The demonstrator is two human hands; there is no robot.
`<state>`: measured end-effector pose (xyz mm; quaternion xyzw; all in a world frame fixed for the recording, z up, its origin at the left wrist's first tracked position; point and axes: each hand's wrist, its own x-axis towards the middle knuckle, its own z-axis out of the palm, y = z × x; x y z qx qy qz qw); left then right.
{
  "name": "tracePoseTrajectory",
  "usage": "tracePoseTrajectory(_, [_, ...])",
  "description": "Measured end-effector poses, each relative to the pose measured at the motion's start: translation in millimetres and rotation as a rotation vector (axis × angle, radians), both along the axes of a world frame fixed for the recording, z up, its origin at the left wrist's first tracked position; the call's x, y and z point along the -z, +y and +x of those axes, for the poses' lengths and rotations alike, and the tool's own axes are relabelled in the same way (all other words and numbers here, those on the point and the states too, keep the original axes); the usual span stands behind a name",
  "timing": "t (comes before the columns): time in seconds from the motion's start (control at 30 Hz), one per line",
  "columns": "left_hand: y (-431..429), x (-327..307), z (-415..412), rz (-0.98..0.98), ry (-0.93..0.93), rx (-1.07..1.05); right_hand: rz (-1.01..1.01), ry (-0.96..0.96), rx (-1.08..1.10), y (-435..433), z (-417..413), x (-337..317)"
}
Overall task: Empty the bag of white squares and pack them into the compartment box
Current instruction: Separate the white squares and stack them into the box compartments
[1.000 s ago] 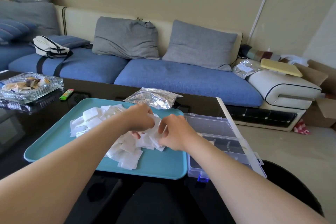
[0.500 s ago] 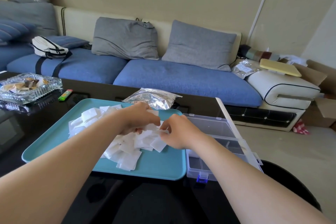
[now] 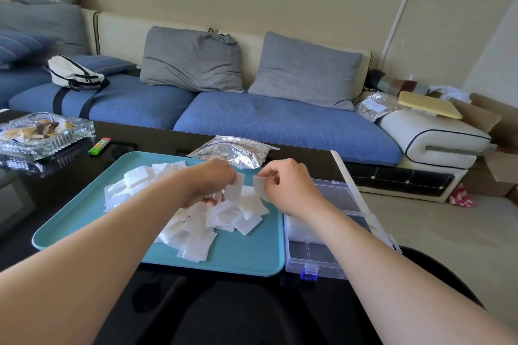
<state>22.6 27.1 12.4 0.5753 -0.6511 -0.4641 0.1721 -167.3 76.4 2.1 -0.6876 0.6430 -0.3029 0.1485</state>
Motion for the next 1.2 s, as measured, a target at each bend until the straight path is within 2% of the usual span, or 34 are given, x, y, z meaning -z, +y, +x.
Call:
tracePoseTrajectory(0.13, [-1,1,0,-0.021,-0.071,-0.012,-0.030,0.002,0.016,5,1,0])
tracePoseTrajectory(0.3, [2,-2,1,-0.010,0.003,0.015,-0.006,-0.205,0.060,4,5,-10])
tracePoseTrajectory(0.4, [1,-2,2,-0.037,0.046,0.030,0.048,-0.356,0.009,1,7,-14])
tracePoseTrajectory(0.47, [2,-2,1,-0.060,0.060,0.029,0.047,-0.384,-0.023,0,8,-13])
tracePoseTrajectory(0.7, [4,-4,1,-0.128,0.088,0.057,-0.010,-0.284,-0.029,2,-1,-4])
tracePoseTrajectory(1.2, [11,-6,-2,-0.120,0.141,0.118,-0.049,-0.265,-0.022,-5,-5,3])
